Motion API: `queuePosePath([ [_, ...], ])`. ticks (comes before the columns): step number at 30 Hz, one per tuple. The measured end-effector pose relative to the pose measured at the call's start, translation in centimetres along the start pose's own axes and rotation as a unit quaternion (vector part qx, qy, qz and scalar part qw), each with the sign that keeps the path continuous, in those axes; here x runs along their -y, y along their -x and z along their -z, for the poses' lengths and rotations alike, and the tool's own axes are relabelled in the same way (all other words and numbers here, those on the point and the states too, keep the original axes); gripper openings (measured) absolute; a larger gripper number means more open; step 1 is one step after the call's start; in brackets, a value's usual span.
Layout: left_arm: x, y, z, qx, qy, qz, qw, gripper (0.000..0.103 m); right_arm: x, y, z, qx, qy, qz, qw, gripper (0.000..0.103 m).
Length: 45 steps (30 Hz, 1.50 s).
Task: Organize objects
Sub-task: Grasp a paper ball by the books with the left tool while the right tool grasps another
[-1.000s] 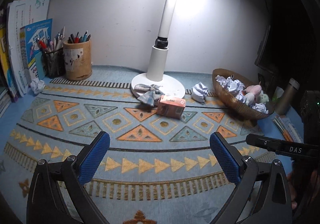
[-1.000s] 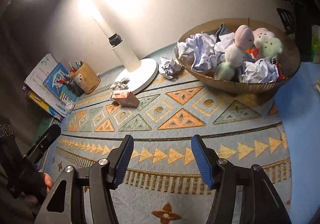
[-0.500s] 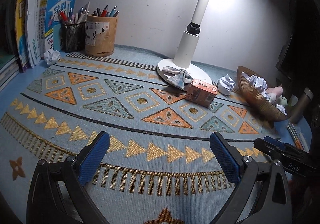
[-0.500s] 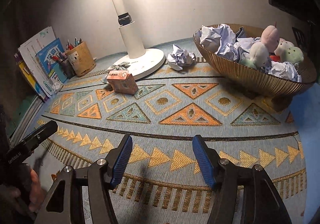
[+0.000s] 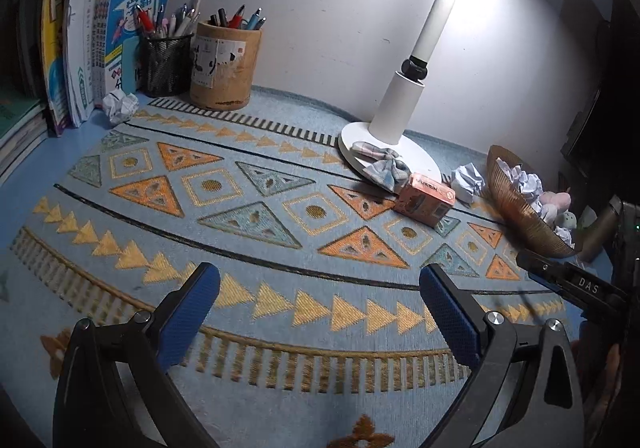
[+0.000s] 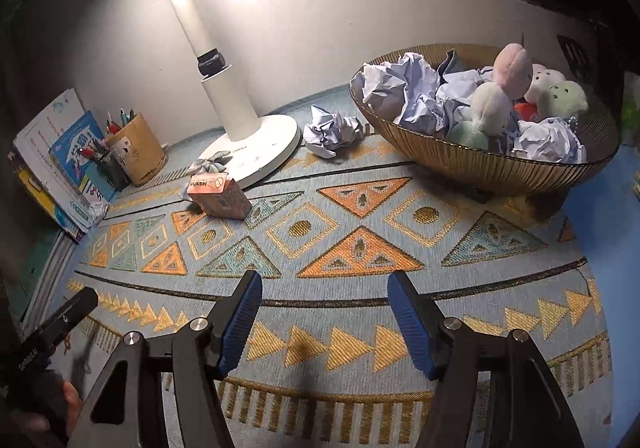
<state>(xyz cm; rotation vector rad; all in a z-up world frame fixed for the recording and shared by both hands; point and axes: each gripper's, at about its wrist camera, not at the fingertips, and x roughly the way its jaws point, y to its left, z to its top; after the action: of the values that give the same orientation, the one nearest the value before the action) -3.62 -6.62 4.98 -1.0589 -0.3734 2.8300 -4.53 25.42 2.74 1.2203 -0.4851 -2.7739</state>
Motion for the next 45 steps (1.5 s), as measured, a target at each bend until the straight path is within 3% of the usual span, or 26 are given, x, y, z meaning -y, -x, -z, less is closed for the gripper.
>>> queuePosePath([
  [3, -4.4, 1.8, -3.6, 0.044, -0.001, -0.043, 0.9981, 0.1, -0.9, -1.6, -3.0, 0.004, -0.045, 0.042, 0.998, 0.064],
  [5, -7.9, 1.7, -5.8, 0.059, 0.008, -0.08, 0.995, 0.1, -1.0, -3.2, -4.6, 0.006, -0.079, 0.039, 0.996, 0.064],
  [10, -15.6, -1.9, -10.1, 0.046, 0.056, -0.116, 0.9906, 0.1, -1.5, -7.4, -7.1, 0.004, -0.121, 0.058, 0.991, 0.064],
  [13, -17.4, -5.3, -11.9, 0.032, 0.053, -0.135, 0.9889, 0.1, -1.6, -8.4, -7.8, 0.032, -0.123, 0.088, 0.988, 0.064],
  [16, -19.2, -8.6, -13.2, 0.012, 0.077, -0.168, 0.9827, 0.1, -1.6, -9.9, -8.4, 0.024, -0.122, 0.081, 0.989, 0.064],
  [22, -20.6, -12.7, -14.3, -0.011, 0.099, -0.19, 0.9767, 0.098, -0.1, -11.5, -9.8, 0.032, -0.156, 0.085, 0.984, 0.064],
  [26, -20.7, -13.4, -14.5, -0.017, 0.104, -0.189, 0.9763, 0.081, 0.4, -12.3, -10.6, 0.041, -0.176, 0.081, 0.98, 0.064],
  [27, -20.7, -13.6, -14.5, -0.022, 0.105, -0.188, 0.9763, 0.073, 0.4, -12.5, -10.8, 0.041, -0.176, 0.08, 0.98, 0.064],
  [29, -21.0, -14.3, -14.4, -0.039, 0.11, -0.18, 0.9767, 0.046, 0.1, -12.6, -10.8, 0.042, -0.173, 0.089, 0.98, 0.064],
  [30, -21.0, -14.3, -14.4, -0.038, 0.109, -0.18, 0.9768, 0.046, 0.0, -12.6, -10.9, 0.039, -0.167, 0.098, 0.98, 0.062],
  [31, -20.9, -14.1, -14.4, -0.033, 0.107, -0.174, 0.9782, 0.044, -0.1, -12.6, -10.9, 0.038, -0.162, 0.101, 0.981, 0.053],
  [38, -18.3, -12.5, -13.1, -0.034, 0.08, -0.143, 0.986, 0.038, 0.7, -11.1, -9.8, 0.03, -0.181, 0.045, 0.982, 0.05],
  [45, -9.5, -5.4, -10.4, -0.018, 0.024, -0.057, 0.9979, 0.038, -1.7, -4.1, -8.1, 0.036, -0.101, 0.001, 0.994, 0.05],
])
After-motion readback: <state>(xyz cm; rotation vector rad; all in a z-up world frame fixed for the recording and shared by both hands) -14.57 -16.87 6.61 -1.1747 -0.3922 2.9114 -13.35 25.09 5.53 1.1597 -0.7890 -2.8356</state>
